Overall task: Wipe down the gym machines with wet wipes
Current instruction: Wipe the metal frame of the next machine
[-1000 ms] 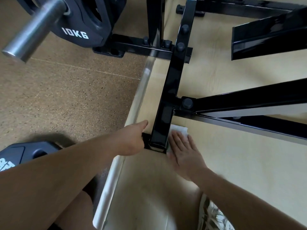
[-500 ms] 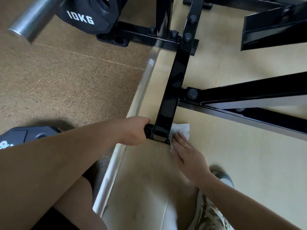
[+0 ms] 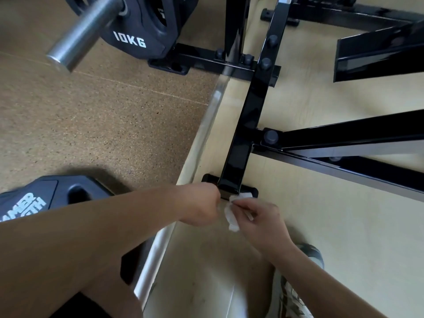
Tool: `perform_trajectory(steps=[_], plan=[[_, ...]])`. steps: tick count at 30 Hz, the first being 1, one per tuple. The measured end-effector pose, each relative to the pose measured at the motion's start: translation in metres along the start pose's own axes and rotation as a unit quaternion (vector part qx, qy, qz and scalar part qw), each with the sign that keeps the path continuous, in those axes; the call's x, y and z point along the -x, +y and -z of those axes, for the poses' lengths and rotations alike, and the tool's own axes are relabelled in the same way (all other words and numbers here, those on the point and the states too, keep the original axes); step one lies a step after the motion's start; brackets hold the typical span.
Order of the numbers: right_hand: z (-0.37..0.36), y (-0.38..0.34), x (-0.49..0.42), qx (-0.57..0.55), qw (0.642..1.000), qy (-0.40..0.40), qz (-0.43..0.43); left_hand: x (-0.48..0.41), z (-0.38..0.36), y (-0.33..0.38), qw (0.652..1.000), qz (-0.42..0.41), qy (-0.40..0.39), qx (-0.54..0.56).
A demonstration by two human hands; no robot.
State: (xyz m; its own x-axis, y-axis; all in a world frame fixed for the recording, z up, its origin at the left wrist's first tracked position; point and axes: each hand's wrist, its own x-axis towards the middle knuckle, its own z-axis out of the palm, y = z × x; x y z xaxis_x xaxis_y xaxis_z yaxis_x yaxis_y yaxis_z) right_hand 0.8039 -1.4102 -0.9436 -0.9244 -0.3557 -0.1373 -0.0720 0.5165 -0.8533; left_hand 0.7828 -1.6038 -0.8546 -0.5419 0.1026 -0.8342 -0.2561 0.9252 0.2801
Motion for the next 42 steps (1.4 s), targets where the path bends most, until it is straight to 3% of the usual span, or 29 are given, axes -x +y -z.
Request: perform_trajectory(steps=[3, 4, 6, 8, 12, 14, 16, 19, 21, 23, 25, 30, 34, 37, 40, 42], plan=[[0.003, -0.022, -0.007, -0.077, 0.994, 0.031, 0.065, 0.004, -0.012, 0.007, 0.982, 0.066, 0.035, 0.176], [0.003, -0.027, -0.007, -0.078, 0.993, 0.037, 0.08, 0.004, -0.018, 0.009, 0.948, 0.113, 0.053, 0.292], [0.001, -0.03, -0.007, -0.064, 0.994, 0.034, 0.086, 0.004, -0.027, 0.017, 0.837, 0.169, 0.093, 0.512], [0.0, -0.028, -0.006, -0.062, 0.996, 0.018, 0.065, 0.0, -0.031, 0.026, 0.759, 0.161, 0.124, 0.618], [0.009, -0.03, -0.007, -0.131, 0.984, -0.115, 0.035, -0.009, -0.048, 0.038, 0.719, 0.174, 0.215, 0.638], [0.015, -0.03, -0.008, -0.159, 0.975, -0.152, 0.009, -0.01, -0.057, 0.039, 0.661, 0.193, 0.235, 0.686], [0.02, -0.027, -0.008, -0.16, 0.981, -0.114, -0.008, -0.011, -0.062, 0.042, 0.613, 0.205, 0.228, 0.728], [0.032, -0.028, -0.014, -0.044, 0.996, 0.045, 0.066, -0.006, -0.059, 0.045, 0.638, 0.224, 0.273, 0.684], [0.034, -0.032, -0.028, 0.061, 0.987, 0.094, 0.118, -0.008, -0.06, 0.04, 0.605, 0.212, 0.37, 0.673], [0.028, -0.03, -0.047, 0.145, 0.977, 0.059, 0.146, -0.015, -0.06, 0.046, 0.577, 0.177, 0.408, 0.686], [0.019, -0.02, -0.064, 0.179, 0.97, 0.01, 0.166, -0.023, -0.06, 0.067, 0.553, 0.147, 0.394, 0.719], [0.018, 0.005, -0.076, 0.156, 0.966, -0.018, 0.208, -0.021, -0.072, 0.089, 0.406, 0.132, 0.379, 0.821], [0.019, 0.001, -0.077, 0.159, 0.965, -0.013, 0.206, -0.033, -0.075, 0.075, 0.396, 0.173, 0.393, 0.812], [0.022, -0.003, -0.081, 0.189, 0.955, -0.002, 0.227, -0.047, -0.078, 0.078, 0.387, 0.205, 0.361, 0.823], [0.027, -0.008, -0.093, 0.236, 0.929, 0.034, 0.282, -0.046, -0.08, 0.089, 0.373, 0.158, 0.32, 0.856], [0.027, -0.01, -0.102, 0.258, 0.914, 0.05, 0.31, -0.045, -0.078, 0.095, 0.392, 0.116, 0.297, 0.863]])
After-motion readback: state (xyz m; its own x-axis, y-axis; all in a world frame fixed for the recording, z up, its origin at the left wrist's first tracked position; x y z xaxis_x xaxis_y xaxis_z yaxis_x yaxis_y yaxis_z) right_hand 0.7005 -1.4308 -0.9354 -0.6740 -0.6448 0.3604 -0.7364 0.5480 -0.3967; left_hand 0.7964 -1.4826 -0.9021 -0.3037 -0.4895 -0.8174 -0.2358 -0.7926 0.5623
